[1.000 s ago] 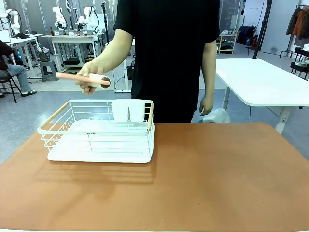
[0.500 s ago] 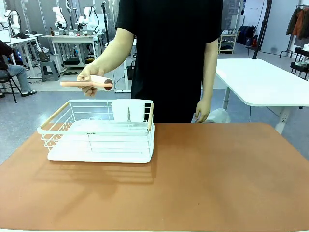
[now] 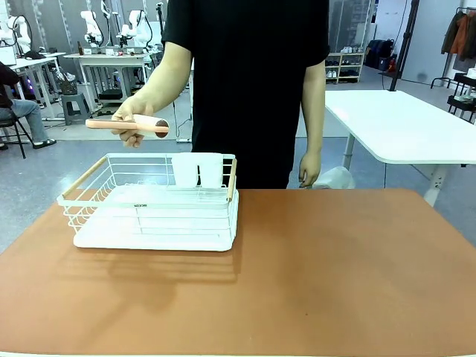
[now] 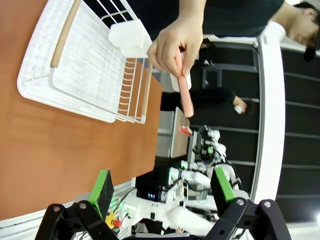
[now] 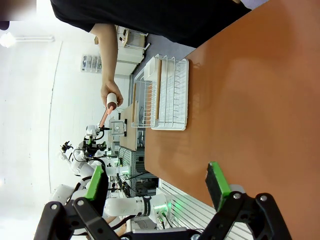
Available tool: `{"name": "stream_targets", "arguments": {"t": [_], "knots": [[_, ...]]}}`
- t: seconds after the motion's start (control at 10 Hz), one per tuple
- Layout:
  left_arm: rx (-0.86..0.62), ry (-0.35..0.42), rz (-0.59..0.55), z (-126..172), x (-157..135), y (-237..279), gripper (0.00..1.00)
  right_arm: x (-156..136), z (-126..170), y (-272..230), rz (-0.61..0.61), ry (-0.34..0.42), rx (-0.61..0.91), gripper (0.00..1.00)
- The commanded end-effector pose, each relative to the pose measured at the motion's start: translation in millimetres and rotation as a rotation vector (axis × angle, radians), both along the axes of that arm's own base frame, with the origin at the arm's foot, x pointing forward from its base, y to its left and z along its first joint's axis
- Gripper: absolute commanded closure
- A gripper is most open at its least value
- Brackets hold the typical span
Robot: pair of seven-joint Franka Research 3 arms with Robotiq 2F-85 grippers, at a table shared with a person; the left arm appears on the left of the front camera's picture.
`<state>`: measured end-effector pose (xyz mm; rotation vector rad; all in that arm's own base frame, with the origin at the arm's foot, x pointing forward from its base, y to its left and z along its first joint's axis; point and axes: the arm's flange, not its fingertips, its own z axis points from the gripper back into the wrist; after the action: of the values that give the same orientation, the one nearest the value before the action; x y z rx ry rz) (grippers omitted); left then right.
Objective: Clean the table.
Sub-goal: Pick up the Lint Roller when the human hands it over.
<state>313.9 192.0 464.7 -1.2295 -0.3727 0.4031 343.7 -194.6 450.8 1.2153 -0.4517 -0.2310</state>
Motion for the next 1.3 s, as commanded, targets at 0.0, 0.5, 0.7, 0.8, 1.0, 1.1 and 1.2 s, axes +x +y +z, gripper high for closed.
{"name": "stream_targets", "arguments": {"t": [0.0, 0.5, 0.7, 0.8, 1.0, 1.1, 1.2], "knots": [[0.025, 0.103, 0.137, 38.6, -1.8, -52.1, 0.0, -4.1, 1.1, 3.0, -0.004, 0.0, 0.012, 0.0], [0.045, 0.184, 0.346, 46.3, 45.9, -153.2, 0.0, -4.1, 1.1, 3.0, -0.004, 0.0, 0.012, 0.0], [0.036, 0.197, 0.361, 35.8, 65.3, -175.0, 0.0, -4.1, 1.1, 3.0, -0.004, 0.0, 0.012, 0.0], [0.057, 0.215, 0.363, 28.0, 73.2, -181.4, 0.0, -4.1, 1.1, 3.0, -0.004, 0.0, 0.012, 0.0], [0.083, 0.214, 0.393, 12.2, 86.4, -191.3, 0.0, -4.1, 1.1, 3.0, -0.004, 0.0, 0.012, 0.0], [0.067, 0.212, 0.393, 8.5, 90.3, -194.1, 0.0, -4.1, 1.1, 3.0, -0.004, 0.0, 0.012, 0.0], [0.059, 0.199, 0.409, 4.2, 94.8, -195.1, 0.0, -4.1, 1.1, 3.0, -0.004, 0.0, 0.012, 0.0]]}}
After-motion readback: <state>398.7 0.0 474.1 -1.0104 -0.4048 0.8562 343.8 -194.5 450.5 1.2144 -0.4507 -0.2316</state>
